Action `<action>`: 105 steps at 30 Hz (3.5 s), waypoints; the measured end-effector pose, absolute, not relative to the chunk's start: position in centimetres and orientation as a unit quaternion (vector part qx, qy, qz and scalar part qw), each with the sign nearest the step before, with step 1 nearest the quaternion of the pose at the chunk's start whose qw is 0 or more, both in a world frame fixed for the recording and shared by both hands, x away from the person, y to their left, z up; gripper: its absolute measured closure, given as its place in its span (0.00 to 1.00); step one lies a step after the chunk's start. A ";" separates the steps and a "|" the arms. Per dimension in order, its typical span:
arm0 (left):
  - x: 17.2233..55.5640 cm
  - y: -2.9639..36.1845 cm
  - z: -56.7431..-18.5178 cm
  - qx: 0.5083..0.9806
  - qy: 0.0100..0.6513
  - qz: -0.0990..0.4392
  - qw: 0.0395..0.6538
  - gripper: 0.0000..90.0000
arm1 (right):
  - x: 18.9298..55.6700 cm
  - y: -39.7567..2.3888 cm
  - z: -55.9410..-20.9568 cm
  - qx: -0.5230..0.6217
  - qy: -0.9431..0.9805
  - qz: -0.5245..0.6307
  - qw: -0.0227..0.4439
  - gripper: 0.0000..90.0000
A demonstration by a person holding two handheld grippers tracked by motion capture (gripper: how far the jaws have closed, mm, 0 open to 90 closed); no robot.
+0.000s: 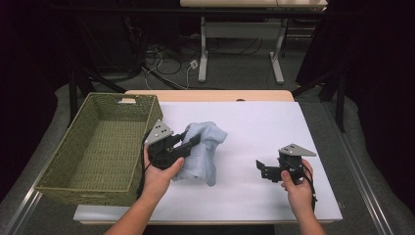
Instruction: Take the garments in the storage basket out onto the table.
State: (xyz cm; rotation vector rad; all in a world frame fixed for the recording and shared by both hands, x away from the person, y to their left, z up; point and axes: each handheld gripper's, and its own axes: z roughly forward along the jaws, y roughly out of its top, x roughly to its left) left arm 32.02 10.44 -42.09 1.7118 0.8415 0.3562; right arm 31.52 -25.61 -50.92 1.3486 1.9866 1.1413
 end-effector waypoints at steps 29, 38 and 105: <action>34.0 7.7 -51.7 0.791 0.339 0.078 0.503 0.74 | 31.6 -25.5 -51.2 0.488 0.730 0.413 0.241 0.07; 33.6 8.3 -53.5 0.778 0.353 0.063 0.516 0.71 | 31.7 -25.5 -51.3 0.485 0.733 0.411 0.242 0.08; 32.8 15.2 -43.7 0.748 0.368 0.064 0.548 0.01 | 31.1 -25.0 -50.6 0.478 0.734 0.420 0.239 0.08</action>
